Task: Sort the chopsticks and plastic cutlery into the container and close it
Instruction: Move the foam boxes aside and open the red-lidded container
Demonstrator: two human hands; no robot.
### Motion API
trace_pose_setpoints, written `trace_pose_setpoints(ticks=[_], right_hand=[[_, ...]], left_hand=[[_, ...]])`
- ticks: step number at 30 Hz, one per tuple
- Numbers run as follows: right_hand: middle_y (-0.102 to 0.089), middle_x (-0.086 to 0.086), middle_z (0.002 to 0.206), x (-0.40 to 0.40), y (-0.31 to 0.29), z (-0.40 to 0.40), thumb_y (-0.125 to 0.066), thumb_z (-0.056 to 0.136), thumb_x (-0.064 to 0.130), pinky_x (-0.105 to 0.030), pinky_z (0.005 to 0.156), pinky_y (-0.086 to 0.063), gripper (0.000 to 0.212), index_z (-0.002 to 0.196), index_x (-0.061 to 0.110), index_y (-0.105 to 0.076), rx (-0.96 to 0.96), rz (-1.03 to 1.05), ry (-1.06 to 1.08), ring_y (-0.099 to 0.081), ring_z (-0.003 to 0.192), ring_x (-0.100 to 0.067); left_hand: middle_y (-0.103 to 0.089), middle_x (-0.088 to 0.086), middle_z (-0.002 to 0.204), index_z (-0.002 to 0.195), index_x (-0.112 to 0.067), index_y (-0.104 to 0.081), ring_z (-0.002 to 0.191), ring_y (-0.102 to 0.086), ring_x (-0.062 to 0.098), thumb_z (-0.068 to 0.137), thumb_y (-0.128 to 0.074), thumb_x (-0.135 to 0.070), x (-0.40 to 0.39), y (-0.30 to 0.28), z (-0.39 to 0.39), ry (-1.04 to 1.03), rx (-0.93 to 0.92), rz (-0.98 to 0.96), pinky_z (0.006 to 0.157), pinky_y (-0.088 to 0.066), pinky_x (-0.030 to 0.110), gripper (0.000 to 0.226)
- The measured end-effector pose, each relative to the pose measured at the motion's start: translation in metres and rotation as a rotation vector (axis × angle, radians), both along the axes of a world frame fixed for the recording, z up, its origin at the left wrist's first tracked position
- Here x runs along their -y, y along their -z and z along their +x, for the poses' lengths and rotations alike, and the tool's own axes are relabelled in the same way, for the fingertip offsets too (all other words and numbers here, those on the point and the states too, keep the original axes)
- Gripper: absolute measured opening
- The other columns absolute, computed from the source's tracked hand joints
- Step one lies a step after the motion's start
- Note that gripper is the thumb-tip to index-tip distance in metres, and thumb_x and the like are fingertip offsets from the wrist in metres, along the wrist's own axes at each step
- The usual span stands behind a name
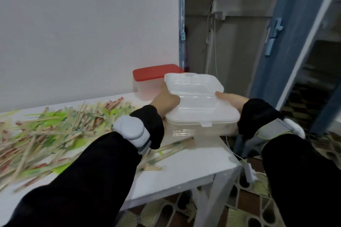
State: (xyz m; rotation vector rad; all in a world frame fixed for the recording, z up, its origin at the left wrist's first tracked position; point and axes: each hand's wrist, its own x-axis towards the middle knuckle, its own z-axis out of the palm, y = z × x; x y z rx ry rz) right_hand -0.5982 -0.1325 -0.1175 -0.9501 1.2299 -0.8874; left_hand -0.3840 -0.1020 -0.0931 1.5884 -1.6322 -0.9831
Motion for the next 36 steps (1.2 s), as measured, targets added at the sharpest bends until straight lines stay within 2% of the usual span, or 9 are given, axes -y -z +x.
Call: trace_pose_setpoints(ticks=[3,8,15,18,20,27,32,34,36], right_hand=[[-0.071,-0.003,0.06,-0.021,0.012,-0.038,-0.039,0.1,0.026,-0.019,0.051,-0.053,0.043,0.131,-0.003,-0.047,-0.048,0.008,0.047,-0.067,0.05,-0.012],[-0.074,-0.009,0.072,-0.062,0.032,-0.089,-0.054,0.091,0.028,-0.025,0.051,-0.056,0.024,0.098,0.007,-0.064,-0.055,0.075,0.12,-0.07,0.059,-0.021],[-0.074,-0.007,0.078,-0.044,0.061,-0.065,-0.047,0.097,0.023,-0.024,0.065,-0.056,0.029,0.12,0.007,-0.053,-0.061,0.103,0.1,-0.069,0.062,-0.018],[-0.063,-0.018,0.121,-0.023,0.058,-0.041,-0.053,0.093,0.033,-0.035,0.1,-0.045,0.052,0.131,-0.002,-0.049,-0.261,0.071,0.078,-0.063,0.095,-0.026],[-0.058,-0.016,0.127,-0.011,0.053,-0.025,-0.055,0.09,0.043,-0.033,0.1,-0.043,0.061,0.132,-0.002,-0.049,-0.422,0.06,0.033,-0.058,0.112,-0.029],[-0.053,-0.015,0.134,0.021,0.046,0.047,-0.038,0.098,0.045,-0.022,0.08,-0.031,0.056,0.132,0.001,-0.049,-0.778,-0.023,-0.188,-0.052,0.121,-0.029],[-0.051,-0.011,0.137,0.016,0.052,0.067,-0.037,0.097,0.049,-0.023,0.09,-0.029,0.059,0.134,0.005,-0.047,-0.87,-0.011,-0.238,-0.05,0.118,-0.023],[-0.05,-0.011,0.138,0.017,0.057,0.069,-0.042,0.086,0.067,-0.028,0.099,-0.03,0.078,0.135,0.007,-0.046,-0.869,-0.026,-0.217,-0.049,0.123,-0.024],[-0.048,-0.014,0.14,0.015,0.055,0.074,-0.047,0.086,0.063,-0.031,0.104,-0.03,0.078,0.136,0.004,-0.044,-0.87,-0.036,-0.203,-0.046,0.127,-0.028]], left_hand=[[-0.049,0.012,0.136,0.148,-0.017,-0.009,0.114,-0.053,0.032,0.095,-0.046,-0.028,-0.005,0.024,-0.028,0.064,0.064,0.024,0.1,-0.044,0.043,0.065],[-0.041,0.019,0.143,0.15,-0.013,0.011,0.12,-0.05,0.035,0.1,-0.035,-0.024,-0.019,0.056,-0.074,0.161,0.263,0.067,0.101,-0.038,0.037,0.069],[-0.042,0.02,0.142,0.15,-0.011,0.015,0.123,-0.048,0.033,0.101,-0.034,-0.025,-0.005,0.066,-0.06,0.13,0.447,0.092,0.101,-0.035,0.034,0.07],[-0.034,0.017,0.149,0.15,-0.011,0.012,0.13,-0.043,0.032,0.101,-0.036,-0.024,0.008,0.066,-0.036,0.065,0.489,0.082,0.104,-0.032,0.034,0.07],[-0.024,0.014,0.155,0.15,-0.01,0.014,0.135,-0.036,0.03,0.101,-0.037,-0.023,0.011,0.066,-0.021,0.035,0.494,0.097,0.108,-0.029,0.034,0.071],[-0.05,0.019,0.137,0.147,-0.001,0.018,0.113,-0.056,0.033,0.101,-0.036,-0.018,0.002,0.073,0.035,-0.117,0.538,0.094,0.09,-0.041,0.036,0.073],[-0.061,0.02,0.12,0.145,0.002,0.019,0.097,-0.061,0.028,0.101,-0.033,-0.015,-0.009,0.079,0.054,-0.105,0.588,0.114,0.075,-0.041,0.031,0.071],[-0.063,0.02,0.115,0.144,0.003,0.021,0.089,-0.06,0.026,0.1,-0.033,-0.013,-0.007,0.08,0.057,-0.091,0.612,0.133,0.072,-0.039,0.03,0.072],[-0.059,0.021,0.124,0.144,0.002,0.022,0.097,-0.06,0.028,0.099,-0.034,-0.011,-0.004,0.082,0.06,-0.098,0.604,0.128,0.076,-0.04,0.031,0.074]])
